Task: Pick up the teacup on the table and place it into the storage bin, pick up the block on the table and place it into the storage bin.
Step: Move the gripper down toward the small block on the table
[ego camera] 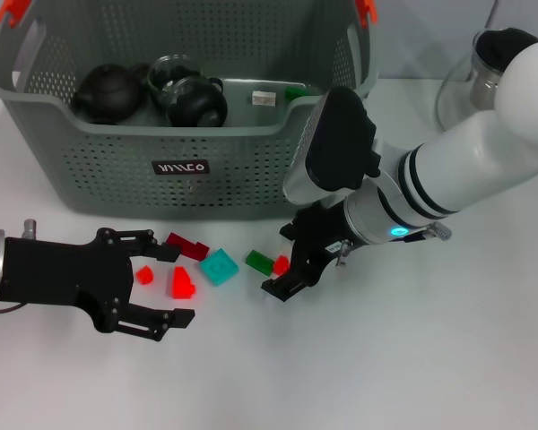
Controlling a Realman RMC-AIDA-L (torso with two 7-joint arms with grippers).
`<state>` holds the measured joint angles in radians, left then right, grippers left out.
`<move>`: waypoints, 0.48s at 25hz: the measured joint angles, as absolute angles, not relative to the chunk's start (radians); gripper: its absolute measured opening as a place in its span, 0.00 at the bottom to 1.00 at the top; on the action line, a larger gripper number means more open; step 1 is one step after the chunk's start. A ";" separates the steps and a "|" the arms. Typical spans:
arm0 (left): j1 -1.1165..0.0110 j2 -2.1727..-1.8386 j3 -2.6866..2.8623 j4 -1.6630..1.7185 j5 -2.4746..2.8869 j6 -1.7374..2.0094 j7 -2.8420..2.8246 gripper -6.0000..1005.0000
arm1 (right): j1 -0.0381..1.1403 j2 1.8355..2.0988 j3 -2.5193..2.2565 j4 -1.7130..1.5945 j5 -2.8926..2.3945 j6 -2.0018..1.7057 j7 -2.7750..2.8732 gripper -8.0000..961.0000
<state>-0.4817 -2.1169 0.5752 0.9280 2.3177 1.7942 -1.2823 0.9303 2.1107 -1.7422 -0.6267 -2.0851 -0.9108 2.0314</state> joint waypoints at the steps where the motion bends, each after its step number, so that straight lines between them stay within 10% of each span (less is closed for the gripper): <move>1: -0.482 -2.117 0.575 0.928 2.318 1.794 -1.282 0.90 | 0.931 2.111 -1.742 -0.624 -2.080 -0.909 2.027 0.99; 12: -0.484 -2.117 0.575 0.928 2.318 1.794 -1.282 0.90 | 0.927 2.111 -1.747 -0.617 -2.069 -0.905 2.019 0.98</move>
<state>-0.4842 -2.1169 0.5753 0.9280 2.3179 1.7936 -1.2824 0.9268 2.1107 -1.7472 -0.6173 -2.0693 -0.9050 2.0190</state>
